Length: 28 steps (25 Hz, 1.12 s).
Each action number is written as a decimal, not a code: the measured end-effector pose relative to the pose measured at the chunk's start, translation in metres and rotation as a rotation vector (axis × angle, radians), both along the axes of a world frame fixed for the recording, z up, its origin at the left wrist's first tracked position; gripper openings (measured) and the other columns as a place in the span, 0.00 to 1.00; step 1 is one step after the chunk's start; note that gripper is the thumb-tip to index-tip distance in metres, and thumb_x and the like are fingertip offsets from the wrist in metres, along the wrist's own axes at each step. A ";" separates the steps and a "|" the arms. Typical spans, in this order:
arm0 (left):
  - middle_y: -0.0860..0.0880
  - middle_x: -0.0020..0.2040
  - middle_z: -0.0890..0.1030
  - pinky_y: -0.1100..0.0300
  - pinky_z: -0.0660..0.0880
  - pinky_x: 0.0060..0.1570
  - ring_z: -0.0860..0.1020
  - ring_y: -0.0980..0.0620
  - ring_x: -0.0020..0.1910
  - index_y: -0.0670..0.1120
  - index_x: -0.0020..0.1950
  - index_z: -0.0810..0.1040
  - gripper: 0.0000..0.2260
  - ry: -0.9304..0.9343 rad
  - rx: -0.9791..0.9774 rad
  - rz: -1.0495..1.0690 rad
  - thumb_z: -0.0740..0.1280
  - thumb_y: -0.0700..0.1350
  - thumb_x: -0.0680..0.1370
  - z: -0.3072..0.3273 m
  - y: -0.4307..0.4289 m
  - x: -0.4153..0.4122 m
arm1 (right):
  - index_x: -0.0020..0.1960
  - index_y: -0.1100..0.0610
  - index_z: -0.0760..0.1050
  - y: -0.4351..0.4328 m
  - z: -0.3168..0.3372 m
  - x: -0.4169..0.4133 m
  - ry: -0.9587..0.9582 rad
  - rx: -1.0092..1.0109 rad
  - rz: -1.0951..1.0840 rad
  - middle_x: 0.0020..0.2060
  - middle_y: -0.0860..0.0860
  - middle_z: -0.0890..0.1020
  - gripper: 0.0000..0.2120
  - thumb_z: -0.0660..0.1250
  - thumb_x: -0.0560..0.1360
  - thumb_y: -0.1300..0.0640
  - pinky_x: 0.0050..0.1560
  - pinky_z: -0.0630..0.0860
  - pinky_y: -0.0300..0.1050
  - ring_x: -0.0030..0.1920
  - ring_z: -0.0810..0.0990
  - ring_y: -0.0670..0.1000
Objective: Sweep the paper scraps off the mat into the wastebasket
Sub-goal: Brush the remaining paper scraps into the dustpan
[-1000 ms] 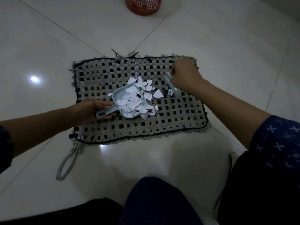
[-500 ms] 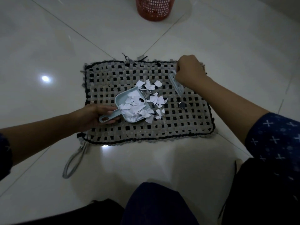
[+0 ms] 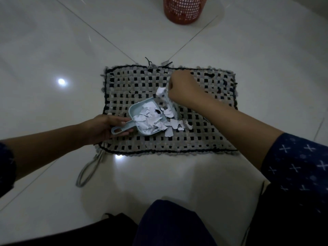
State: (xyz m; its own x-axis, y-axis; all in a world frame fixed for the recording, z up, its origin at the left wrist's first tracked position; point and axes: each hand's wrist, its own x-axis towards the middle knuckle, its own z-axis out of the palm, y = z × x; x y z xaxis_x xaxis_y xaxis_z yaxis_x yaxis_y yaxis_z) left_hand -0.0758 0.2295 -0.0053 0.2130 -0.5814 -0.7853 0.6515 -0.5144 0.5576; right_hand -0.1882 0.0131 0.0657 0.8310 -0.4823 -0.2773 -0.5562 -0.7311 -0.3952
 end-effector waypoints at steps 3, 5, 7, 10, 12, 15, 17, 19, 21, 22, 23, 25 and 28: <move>0.44 0.45 0.85 0.63 0.80 0.38 0.84 0.51 0.42 0.39 0.57 0.76 0.13 0.003 0.003 -0.005 0.57 0.32 0.77 0.001 -0.001 0.000 | 0.51 0.74 0.79 0.001 0.005 0.006 -0.020 0.085 -0.015 0.47 0.70 0.82 0.11 0.63 0.72 0.69 0.50 0.80 0.62 0.47 0.83 0.65; 0.45 0.44 0.86 0.63 0.80 0.37 0.84 0.51 0.42 0.39 0.57 0.75 0.13 0.001 0.009 -0.007 0.57 0.32 0.77 0.001 -0.002 0.000 | 0.49 0.71 0.81 -0.007 0.013 0.008 -0.019 0.121 -0.024 0.45 0.67 0.83 0.10 0.64 0.72 0.69 0.47 0.83 0.55 0.43 0.85 0.62; 0.45 0.44 0.86 0.64 0.80 0.38 0.84 0.52 0.42 0.39 0.58 0.75 0.13 -0.003 0.011 -0.012 0.57 0.32 0.77 0.000 -0.002 0.001 | 0.49 0.68 0.82 -0.025 0.021 0.012 -0.045 0.073 -0.027 0.44 0.61 0.84 0.09 0.65 0.73 0.69 0.43 0.82 0.43 0.41 0.83 0.56; 0.43 0.50 0.84 0.63 0.80 0.40 0.84 0.51 0.44 0.38 0.61 0.74 0.15 0.010 -0.006 -0.020 0.57 0.33 0.76 -0.003 0.001 0.003 | 0.51 0.67 0.81 -0.050 0.016 0.023 -0.032 -0.187 0.079 0.48 0.61 0.83 0.10 0.64 0.73 0.70 0.48 0.79 0.47 0.46 0.80 0.57; 0.41 0.56 0.81 0.63 0.80 0.41 0.84 0.51 0.46 0.37 0.64 0.73 0.16 0.006 -0.016 -0.032 0.58 0.33 0.76 -0.005 0.003 0.004 | 0.46 0.68 0.79 -0.050 0.007 0.028 0.040 -0.295 0.175 0.43 0.62 0.80 0.06 0.63 0.73 0.72 0.47 0.77 0.50 0.46 0.78 0.60; 0.39 0.61 0.79 0.63 0.80 0.44 0.83 0.51 0.48 0.37 0.65 0.72 0.18 0.006 -0.030 -0.032 0.58 0.34 0.75 -0.008 0.009 0.007 | 0.49 0.67 0.77 -0.030 -0.005 0.034 0.179 -0.322 0.382 0.46 0.61 0.79 0.07 0.63 0.73 0.72 0.45 0.74 0.50 0.48 0.79 0.61; 0.39 0.62 0.78 0.62 0.80 0.46 0.83 0.50 0.50 0.38 0.66 0.72 0.20 0.017 -0.033 -0.025 0.60 0.34 0.73 -0.011 0.015 0.009 | 0.49 0.65 0.76 -0.013 -0.004 0.029 0.232 -0.324 0.531 0.41 0.61 0.78 0.07 0.63 0.74 0.72 0.42 0.72 0.49 0.48 0.80 0.61; 0.39 0.62 0.78 0.61 0.80 0.48 0.82 0.49 0.50 0.38 0.66 0.72 0.22 0.020 -0.030 -0.027 0.62 0.35 0.71 -0.014 0.019 0.009 | 0.45 0.64 0.75 0.000 -0.003 0.017 0.242 -0.333 0.596 0.32 0.54 0.71 0.06 0.62 0.74 0.71 0.39 0.67 0.46 0.38 0.75 0.56; 0.39 0.62 0.78 0.61 0.80 0.47 0.82 0.49 0.51 0.38 0.66 0.72 0.23 0.017 -0.030 -0.025 0.63 0.36 0.70 -0.015 0.020 0.008 | 0.37 0.61 0.71 0.008 -0.004 0.006 0.212 -0.298 0.571 0.29 0.52 0.68 0.09 0.61 0.74 0.71 0.38 0.66 0.45 0.31 0.69 0.51; 0.39 0.62 0.78 0.61 0.80 0.46 0.82 0.49 0.51 0.38 0.66 0.72 0.23 0.012 -0.032 -0.028 0.63 0.36 0.70 -0.016 0.020 0.008 | 0.37 0.63 0.73 0.013 -0.003 0.004 0.171 -0.261 0.547 0.31 0.55 0.72 0.08 0.61 0.73 0.71 0.38 0.69 0.46 0.31 0.70 0.51; 0.39 0.62 0.78 0.61 0.80 0.46 0.82 0.49 0.51 0.37 0.65 0.72 0.23 0.007 -0.036 -0.035 0.64 0.36 0.70 -0.015 0.019 0.007 | 0.40 0.67 0.76 0.017 -0.006 0.003 0.127 -0.213 0.520 0.35 0.60 0.78 0.06 0.61 0.72 0.71 0.39 0.74 0.48 0.33 0.74 0.54; 0.39 0.60 0.79 0.62 0.80 0.45 0.82 0.49 0.50 0.37 0.65 0.73 0.27 -0.001 -0.037 -0.047 0.70 0.38 0.65 -0.014 0.018 0.007 | 0.47 0.69 0.79 0.025 -0.004 0.004 0.062 -0.100 0.465 0.43 0.65 0.82 0.09 0.61 0.71 0.71 0.46 0.81 0.56 0.41 0.81 0.61; 0.40 0.57 0.81 0.62 0.80 0.43 0.83 0.48 0.50 0.39 0.62 0.75 0.42 -0.006 -0.041 -0.081 0.81 0.43 0.49 -0.014 0.020 0.009 | 0.49 0.67 0.82 0.027 0.010 0.005 0.042 0.000 0.390 0.40 0.59 0.83 0.11 0.62 0.72 0.71 0.32 0.75 0.37 0.32 0.76 0.48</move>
State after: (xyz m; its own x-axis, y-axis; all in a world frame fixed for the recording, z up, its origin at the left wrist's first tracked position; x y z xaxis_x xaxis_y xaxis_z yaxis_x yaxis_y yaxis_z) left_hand -0.0668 0.2497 -0.0197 0.1685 -0.6289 -0.7590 0.6056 -0.5415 0.5831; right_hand -0.1827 0.0398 0.0760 0.9397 -0.1325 -0.3154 -0.2525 -0.8906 -0.3782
